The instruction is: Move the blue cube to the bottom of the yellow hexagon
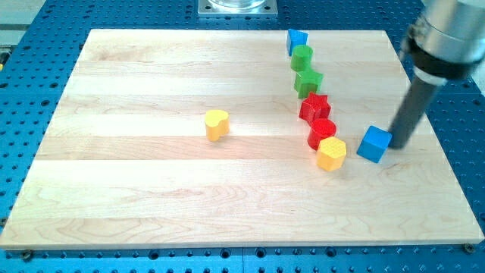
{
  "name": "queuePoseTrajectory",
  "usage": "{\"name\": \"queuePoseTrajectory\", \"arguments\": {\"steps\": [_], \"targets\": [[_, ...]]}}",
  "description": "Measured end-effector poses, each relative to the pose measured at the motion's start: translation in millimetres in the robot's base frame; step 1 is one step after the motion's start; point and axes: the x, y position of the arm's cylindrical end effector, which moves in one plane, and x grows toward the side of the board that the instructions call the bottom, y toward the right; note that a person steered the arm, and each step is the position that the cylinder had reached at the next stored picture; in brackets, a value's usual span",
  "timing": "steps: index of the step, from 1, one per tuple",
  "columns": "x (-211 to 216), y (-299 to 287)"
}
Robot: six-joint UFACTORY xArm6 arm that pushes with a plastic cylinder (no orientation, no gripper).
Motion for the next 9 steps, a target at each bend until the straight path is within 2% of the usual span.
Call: {"name": "queuePoseTrajectory", "arguments": {"steps": [1,2,3,5,7,9], "targets": [[16,4],[-29,21],[-36,-12],[-11,-21],[-27,-26],[15,-31]]}}
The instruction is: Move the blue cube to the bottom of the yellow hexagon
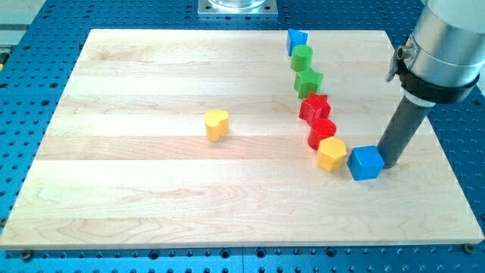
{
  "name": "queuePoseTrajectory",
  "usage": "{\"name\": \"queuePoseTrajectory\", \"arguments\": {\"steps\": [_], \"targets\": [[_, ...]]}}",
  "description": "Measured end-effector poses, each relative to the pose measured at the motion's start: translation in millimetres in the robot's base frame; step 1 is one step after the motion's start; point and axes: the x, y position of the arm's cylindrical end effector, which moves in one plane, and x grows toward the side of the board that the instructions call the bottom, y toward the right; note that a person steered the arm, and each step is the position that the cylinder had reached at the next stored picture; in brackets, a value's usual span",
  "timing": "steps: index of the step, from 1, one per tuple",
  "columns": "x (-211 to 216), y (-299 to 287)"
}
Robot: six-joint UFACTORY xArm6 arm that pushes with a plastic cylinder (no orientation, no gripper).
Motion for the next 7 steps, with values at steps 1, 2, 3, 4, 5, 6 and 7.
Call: {"name": "queuePoseTrajectory", "arguments": {"steps": [1,2,3,4,5,6,7], "targets": [[10,-11],[35,-46],[52,-58],[54,-50],[108,-76],[87,-174],[2,-300]]}}
